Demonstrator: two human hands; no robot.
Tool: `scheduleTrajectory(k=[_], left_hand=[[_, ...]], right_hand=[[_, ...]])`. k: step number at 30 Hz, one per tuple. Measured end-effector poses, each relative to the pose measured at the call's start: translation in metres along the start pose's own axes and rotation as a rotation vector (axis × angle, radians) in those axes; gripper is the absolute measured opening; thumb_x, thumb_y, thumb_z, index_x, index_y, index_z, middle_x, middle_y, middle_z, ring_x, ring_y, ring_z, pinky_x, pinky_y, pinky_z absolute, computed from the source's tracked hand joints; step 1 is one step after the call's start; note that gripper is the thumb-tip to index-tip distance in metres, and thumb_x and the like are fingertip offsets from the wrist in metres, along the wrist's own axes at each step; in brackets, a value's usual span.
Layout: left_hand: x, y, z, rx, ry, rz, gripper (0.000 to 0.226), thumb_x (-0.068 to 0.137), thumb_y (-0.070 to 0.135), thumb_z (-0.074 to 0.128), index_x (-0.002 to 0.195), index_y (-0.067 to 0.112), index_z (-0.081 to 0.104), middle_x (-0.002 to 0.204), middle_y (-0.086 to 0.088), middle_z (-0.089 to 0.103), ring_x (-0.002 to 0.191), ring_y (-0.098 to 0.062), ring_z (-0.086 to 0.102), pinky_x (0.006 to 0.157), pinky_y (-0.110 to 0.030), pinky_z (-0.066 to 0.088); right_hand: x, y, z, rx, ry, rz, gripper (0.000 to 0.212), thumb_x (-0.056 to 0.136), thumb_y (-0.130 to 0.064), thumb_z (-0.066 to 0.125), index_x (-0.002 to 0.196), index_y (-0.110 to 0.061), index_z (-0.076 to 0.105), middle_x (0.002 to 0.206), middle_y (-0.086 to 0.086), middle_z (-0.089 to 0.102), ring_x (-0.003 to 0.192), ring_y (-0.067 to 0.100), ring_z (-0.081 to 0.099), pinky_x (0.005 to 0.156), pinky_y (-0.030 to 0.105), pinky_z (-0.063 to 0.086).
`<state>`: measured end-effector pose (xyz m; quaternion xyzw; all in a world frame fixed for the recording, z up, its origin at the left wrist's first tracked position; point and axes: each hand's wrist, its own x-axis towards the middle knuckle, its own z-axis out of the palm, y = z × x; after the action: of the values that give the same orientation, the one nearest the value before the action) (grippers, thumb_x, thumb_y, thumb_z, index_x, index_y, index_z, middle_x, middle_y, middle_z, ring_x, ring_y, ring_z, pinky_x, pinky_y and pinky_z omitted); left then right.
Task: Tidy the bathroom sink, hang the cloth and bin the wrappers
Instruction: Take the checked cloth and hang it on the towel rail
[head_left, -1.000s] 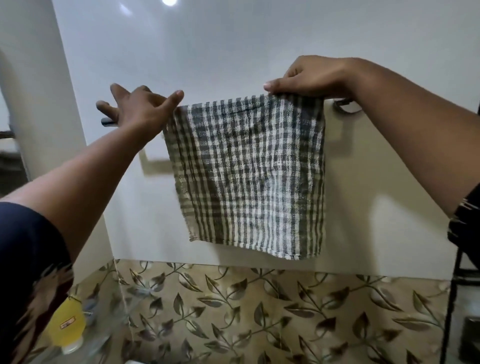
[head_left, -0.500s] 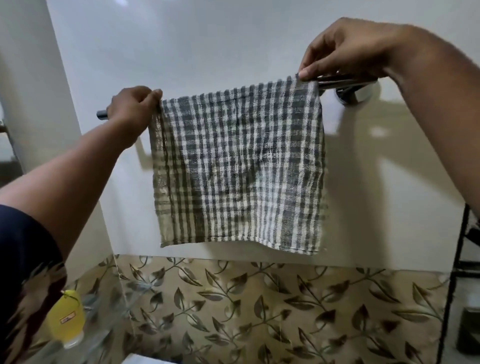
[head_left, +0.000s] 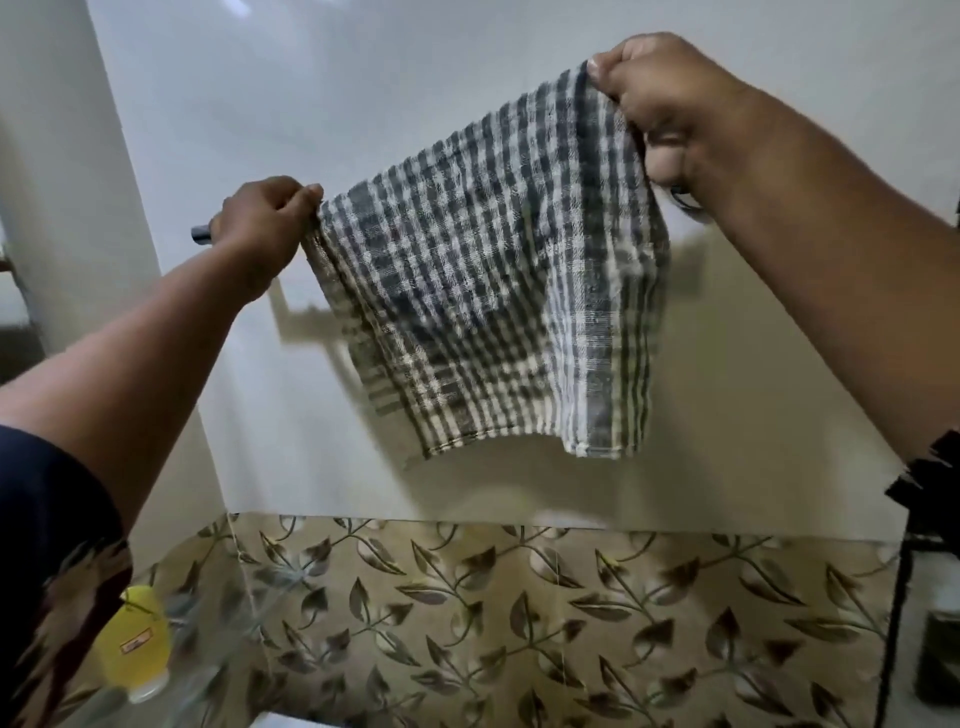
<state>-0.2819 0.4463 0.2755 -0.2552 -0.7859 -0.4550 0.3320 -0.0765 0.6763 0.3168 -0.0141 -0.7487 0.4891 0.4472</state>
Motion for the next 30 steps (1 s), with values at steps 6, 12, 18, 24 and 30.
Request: scheduleTrajectory(k=[6,12,18,24,30], left_hand=[[0.0,-0.002,-0.002,0.02,-0.015,-0.012,0.039,0.09,0.048,0.046,0.065,0.019,0.054,0.084,-0.014,0.059,0.104,-0.046,0.056,0.091,-0.047,0.044],[0.007,-0.006,-0.005,0.027,0.025,-0.043,0.038,0.089,0.042,0.048,0.062,0.016,0.054,0.088,-0.015,0.062,0.105,-0.041,0.057,0.097,-0.047,0.042],[0.008,-0.007,-0.004,0.007,0.038,-0.052,0.038,0.09,0.039,0.048,0.062,0.013,0.054,0.088,-0.017,0.061,0.106,-0.042,0.057,0.099,-0.049,0.044],[0.004,-0.003,-0.004,-0.023,0.037,-0.046,0.026,0.092,0.034,0.046,0.088,0.017,0.065,0.104,-0.023,0.066,0.106,-0.04,0.058,0.1,-0.051,0.043],[-0.012,-0.001,-0.003,-0.228,0.043,-0.004,0.023,0.092,0.022,0.041,0.072,0.029,0.051,0.083,0.0,0.056,0.082,-0.019,0.052,0.077,-0.04,0.047]], right_hand=[[-0.003,-0.002,-0.003,0.445,-0.084,0.167,0.017,0.097,-0.009,0.04,0.086,-0.007,0.053,0.078,0.005,0.052,0.064,0.015,0.051,0.07,0.03,0.052],[0.006,0.001,-0.021,-0.007,-0.072,0.028,0.018,0.085,-0.003,0.058,0.075,-0.018,0.06,0.086,0.004,0.06,0.071,0.012,0.056,0.058,0.019,0.051],[0.001,0.012,-0.028,-0.409,0.187,-0.19,0.029,0.076,0.008,0.055,0.09,-0.015,0.065,0.096,0.008,0.064,0.077,0.012,0.059,0.061,0.026,0.048],[-0.005,0.017,-0.025,-0.611,0.153,-0.175,0.016,0.074,-0.02,0.057,0.082,-0.016,0.07,0.085,0.01,0.071,0.081,0.03,0.065,0.092,0.05,0.046],[-0.02,0.024,-0.017,-0.794,0.18,-0.205,0.024,0.078,-0.026,0.052,0.085,-0.014,0.071,0.073,0.013,0.071,0.081,0.027,0.065,0.1,0.048,0.034]])
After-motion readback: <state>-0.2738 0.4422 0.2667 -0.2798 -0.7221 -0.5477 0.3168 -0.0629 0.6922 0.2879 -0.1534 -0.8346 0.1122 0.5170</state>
